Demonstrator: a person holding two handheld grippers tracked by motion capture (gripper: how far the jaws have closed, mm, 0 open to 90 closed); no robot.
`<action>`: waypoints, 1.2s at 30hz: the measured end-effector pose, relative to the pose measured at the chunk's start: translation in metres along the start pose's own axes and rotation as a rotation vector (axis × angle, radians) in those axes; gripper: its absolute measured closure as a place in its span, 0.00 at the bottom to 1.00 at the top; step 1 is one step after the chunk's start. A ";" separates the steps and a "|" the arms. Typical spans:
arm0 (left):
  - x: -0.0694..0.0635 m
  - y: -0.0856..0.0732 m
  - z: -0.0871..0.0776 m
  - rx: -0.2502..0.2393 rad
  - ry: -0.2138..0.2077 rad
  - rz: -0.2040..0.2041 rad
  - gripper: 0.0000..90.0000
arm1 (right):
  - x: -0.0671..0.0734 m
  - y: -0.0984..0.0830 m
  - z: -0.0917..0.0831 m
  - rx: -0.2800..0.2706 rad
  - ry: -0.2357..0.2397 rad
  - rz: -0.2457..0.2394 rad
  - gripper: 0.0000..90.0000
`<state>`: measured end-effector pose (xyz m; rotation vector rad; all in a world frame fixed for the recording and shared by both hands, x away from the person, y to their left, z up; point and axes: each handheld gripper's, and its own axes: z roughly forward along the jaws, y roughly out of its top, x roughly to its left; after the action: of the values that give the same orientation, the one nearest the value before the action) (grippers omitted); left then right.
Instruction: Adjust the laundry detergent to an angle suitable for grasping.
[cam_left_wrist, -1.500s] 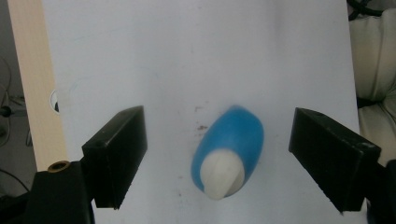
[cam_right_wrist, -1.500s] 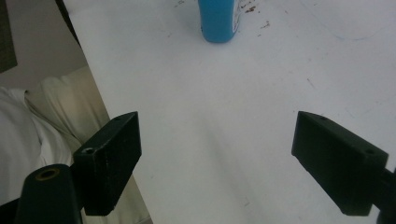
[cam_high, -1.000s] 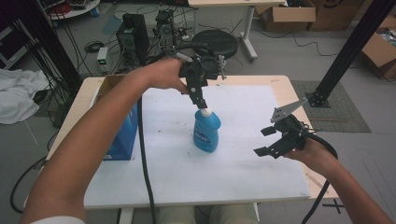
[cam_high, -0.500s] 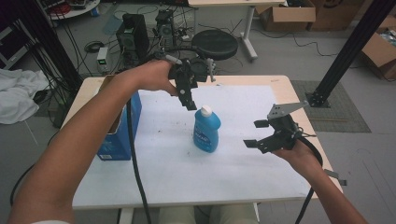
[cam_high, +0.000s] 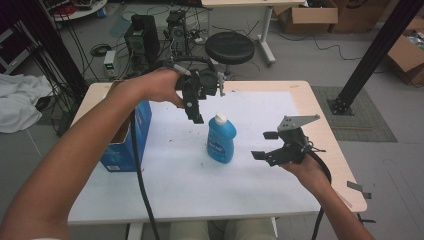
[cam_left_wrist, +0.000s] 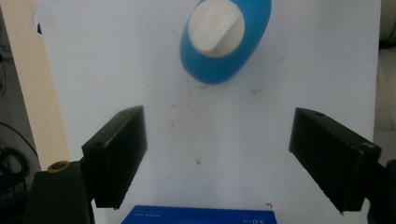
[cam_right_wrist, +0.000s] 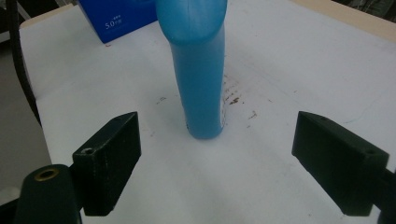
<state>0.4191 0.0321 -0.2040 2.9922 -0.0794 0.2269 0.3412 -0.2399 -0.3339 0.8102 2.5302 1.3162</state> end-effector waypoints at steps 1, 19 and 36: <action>0.000 -0.001 0.001 0.002 -0.001 0.002 0.22 | 0.000 0.000 0.001 -0.002 0.000 0.003 0.17; 0.002 -0.011 0.005 0.017 -0.006 -0.019 0.22 | 0.009 -0.005 0.046 -0.109 -0.044 0.009 0.17; 0.004 -0.014 0.008 0.016 -0.016 -0.027 0.22 | 0.011 0.002 0.079 -0.163 -0.036 0.026 0.17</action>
<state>0.4247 0.0448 -0.2133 3.0091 -0.0386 0.2021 0.3634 -0.1772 -0.3785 0.8267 2.3550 1.4791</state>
